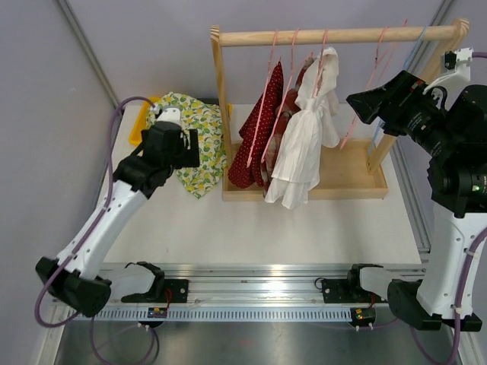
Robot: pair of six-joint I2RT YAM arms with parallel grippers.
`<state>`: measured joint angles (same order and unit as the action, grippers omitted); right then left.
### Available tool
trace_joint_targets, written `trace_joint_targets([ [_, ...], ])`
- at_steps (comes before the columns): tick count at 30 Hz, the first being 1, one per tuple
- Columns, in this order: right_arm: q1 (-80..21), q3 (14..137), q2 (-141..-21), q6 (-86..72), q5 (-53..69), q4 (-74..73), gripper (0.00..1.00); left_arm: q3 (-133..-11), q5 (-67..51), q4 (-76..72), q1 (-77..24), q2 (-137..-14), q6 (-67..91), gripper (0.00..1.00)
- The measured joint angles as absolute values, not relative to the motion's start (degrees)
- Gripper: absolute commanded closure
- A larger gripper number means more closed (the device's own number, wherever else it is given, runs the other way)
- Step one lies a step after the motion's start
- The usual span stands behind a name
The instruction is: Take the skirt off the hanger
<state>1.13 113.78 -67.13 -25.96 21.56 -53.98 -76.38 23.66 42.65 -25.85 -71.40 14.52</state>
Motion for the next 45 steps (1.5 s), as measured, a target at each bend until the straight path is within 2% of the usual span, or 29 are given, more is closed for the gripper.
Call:
trace_joint_targets([
  [5,0.6,117.1,-71.7,-31.0,28.2,-46.3,0.05,-70.5,24.8,43.4,-26.1,-57.6,16.4,0.01],
  [8,-4.1,118.5,-75.2,-32.1,27.2,-44.1,0.07,-67.0,25.5,44.3,-26.2,-51.7,16.9,0.01],
  [15,-18.5,124.5,-87.9,-28.6,12.7,-46.9,0.17,-60.7,27.1,47.0,-26.2,-46.3,17.5,0.01],
  [23,-19.8,124.6,-89.3,-24.7,-3.6,-48.3,0.20,-54.4,27.4,47.0,-26.2,-41.2,17.6,0.01],
  [31,-20.4,123.3,-89.5,-23.7,-8.0,-46.9,0.26,-52.5,27.7,45.7,-26.2,-39.1,18.0,0.01],
  [34,-21.1,123.0,-90.6,-23.7,-8.2,-46.0,0.35,-51.5,27.7,45.4,-26.2,-39.1,18.2,0.01],
  [38,-21.9,123.0,-92.4,-23.4,-8.6,-44.8,0.66,-51.0,27.7,45.4,-26.2,-39.3,18.3,0.01],
  [39,-22.1,123.0,-92.8,-23.4,-8.6,-44.8,0.79,-51.0,27.7,45.2,-26.2,-39.5,18.3,0.01],
  [42,-22.5,123.0,-93.3,-23.3,-9.5,-44.4,0.96,-51.0,27.7,45.1,-26.2,-39.8,18.3,0.01],
  [43,-22.5,122.9,-93.3,-23.3,-9.8,-44.4,1.00,-51.0,27.7,45.0,-26.2,-39.9,18.3,0.01],
  [45,-22.6,122.6,-93.1,-23.3,-10.1,-44.3,1.00,-51.0,27.7,44.9,-26.2,-40.0,18.3,0.01],
])
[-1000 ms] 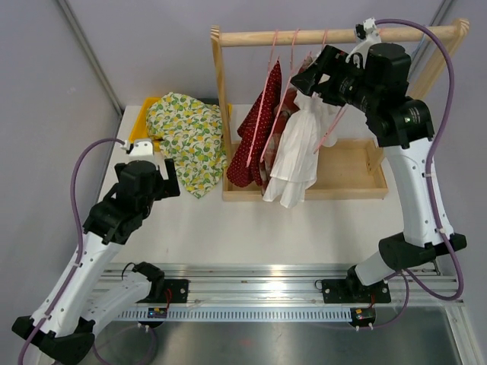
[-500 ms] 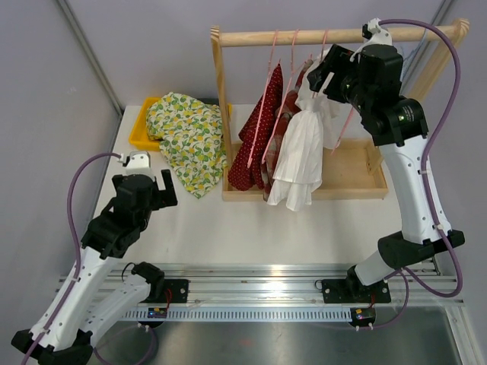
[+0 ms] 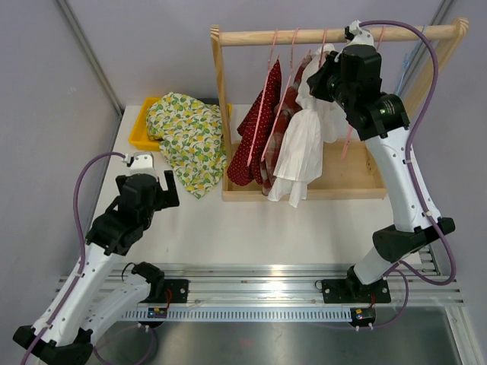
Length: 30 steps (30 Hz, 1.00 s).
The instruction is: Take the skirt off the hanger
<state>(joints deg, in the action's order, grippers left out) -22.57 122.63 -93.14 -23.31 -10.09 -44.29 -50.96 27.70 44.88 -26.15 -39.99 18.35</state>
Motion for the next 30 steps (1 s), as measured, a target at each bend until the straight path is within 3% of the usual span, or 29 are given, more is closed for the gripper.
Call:
trace_joint_targets([
  [8,-22.6,120.7,-89.3,-21.6,-12.2,-45.7,1.00,-53.9,30.1,47.0,-30.6,-42.9,18.3,0.01],
  [18,-22.6,118.5,-78.3,-20.7,-12.5,-48.3,1.00,-93.8,42.8,44.7,-66.9,-67.3,11.9,0.01],
  [22,-22.6,115.5,-74.9,-20.8,-12.1,-48.5,1.00,-103.2,38.8,39.2,-73.4,-75.8,9.3,0.01],
  [30,-22.6,111.4,-72.8,-21.7,-10.3,-49.7,1.00,-103.9,21.4,27.9,-75.2,-85.8,10.8,0.01],
])
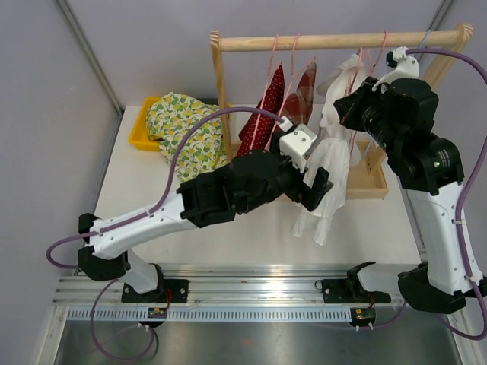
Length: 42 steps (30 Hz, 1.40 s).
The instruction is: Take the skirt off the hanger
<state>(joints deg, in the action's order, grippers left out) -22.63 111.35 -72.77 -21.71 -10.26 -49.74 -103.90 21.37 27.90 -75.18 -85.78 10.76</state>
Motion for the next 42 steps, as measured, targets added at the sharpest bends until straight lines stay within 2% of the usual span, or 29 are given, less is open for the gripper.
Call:
trace_joint_targets([
  [3,-22.6,110.5,-71.9,-21.9,-9.8,-49.8,1.00,-102.6,16.2,24.4,-75.2,-88.6,12.3,0.03],
  [5,-22.6,110.2,-71.2,-22.0,-9.8,-49.8,1.00,-102.5,14.2,23.2,-75.2,-90.5,13.4,0.15],
  [6,-22.6,110.2,-70.9,-22.1,-9.8,-49.8,1.00,-102.5,13.4,22.6,-75.3,-91.4,13.9,0.29],
  [8,-22.6,110.2,-70.3,-22.2,-9.8,-49.8,1.00,-102.6,12.4,22.6,-75.3,-93.1,14.9,0.46],
  [9,-22.6,110.2,-70.0,-22.2,-9.8,-49.8,1.00,-102.7,12.2,22.7,-75.3,-93.8,15.3,0.64],
  [13,-22.6,110.2,-69.8,-21.7,-10.3,-49.7,1.00,-102.3,12.8,24.3,-75.6,-94.5,17.3,1.00],
  [21,-24.0,110.3,-70.0,-22.8,-9.6,-52.5,1.00,-90.8,18.9,19.3,-77.9,-86.2,22.7,1.00],
  [25,-24.6,110.5,-70.7,-24.0,-7.7,-56.3,1.00,-85.9,24.9,17.3,-82.1,-82.8,25.1,0.91],
  [26,-24.7,110.5,-70.8,-24.3,-7.4,-57.1,1.00,-85.1,26.4,17.0,-83.3,-82.3,25.7,0.85],
  [30,-24.4,110.7,-71.6,-23.9,-8.6,-57.4,1.00,-83.6,29.2,19.3,-88.7,-81.7,26.9,0.77],
  [32,-23.9,111.0,-72.3,-23.0,-10.0,-55.5,1.00,-82.7,29.5,22.0,-92.0,-81.6,27.5,0.76],
  [34,-23.6,111.4,-72.8,-22.3,-11.1,-53.9,1.00,-81.9,29.4,24.6,-94.7,-81.6,28.1,0.83],
  [37,-23.5,112.1,-73.3,-21.3,-12.4,-52.3,1.00,-81.5,30.1,27.0,-95.8,-81.6,28.9,1.00],
  [39,-23.5,112.7,-73.5,-20.9,-12.9,-51.7,1.00,-81.1,31.2,27.4,-95.8,-81.6,29.1,1.00],
  [40,-23.5,113.0,-73.5,-20.7,-13.0,-51.7,1.00,-80.9,31.8,27.5,-95.8,-81.6,29.2,0.95],
  [42,-23.5,113.4,-73.5,-20.7,-13.0,-51.7,1.00,-80.8,33.1,28.1,-95.7,-81.6,29.2,0.60],
])
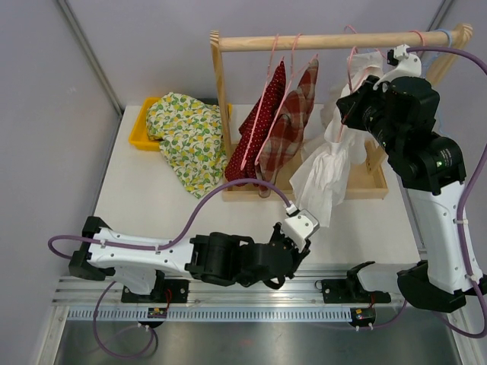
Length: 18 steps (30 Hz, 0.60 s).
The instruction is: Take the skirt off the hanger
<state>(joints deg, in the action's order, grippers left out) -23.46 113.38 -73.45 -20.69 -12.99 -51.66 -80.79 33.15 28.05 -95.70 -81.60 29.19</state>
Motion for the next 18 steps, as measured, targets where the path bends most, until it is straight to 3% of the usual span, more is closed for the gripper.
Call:
trace_joint_targets([
  [1,-23.5,113.5,-73.5,-20.7,-13.0,-51.7,1.00,-80.8,33.8,28.2,-95.7,-81.6,28.9,0.19],
  [2,-23.5,113.6,-73.5,-20.7,-13.0,-51.7,1.00,-80.8,34.4,28.3,-95.7,-81.6,28.6,0.06],
  [3,-23.5,113.6,-73.5,-20.7,-13.0,-51.7,1.00,-80.8,35.0,28.3,-95.7,-81.6,28.7,0.01],
  [18,-23.5,113.6,-72.5,-20.8,-12.6,-51.7,1.00,-82.2,39.3,20.8,-93.5,-80.4,17.7,0.01],
])
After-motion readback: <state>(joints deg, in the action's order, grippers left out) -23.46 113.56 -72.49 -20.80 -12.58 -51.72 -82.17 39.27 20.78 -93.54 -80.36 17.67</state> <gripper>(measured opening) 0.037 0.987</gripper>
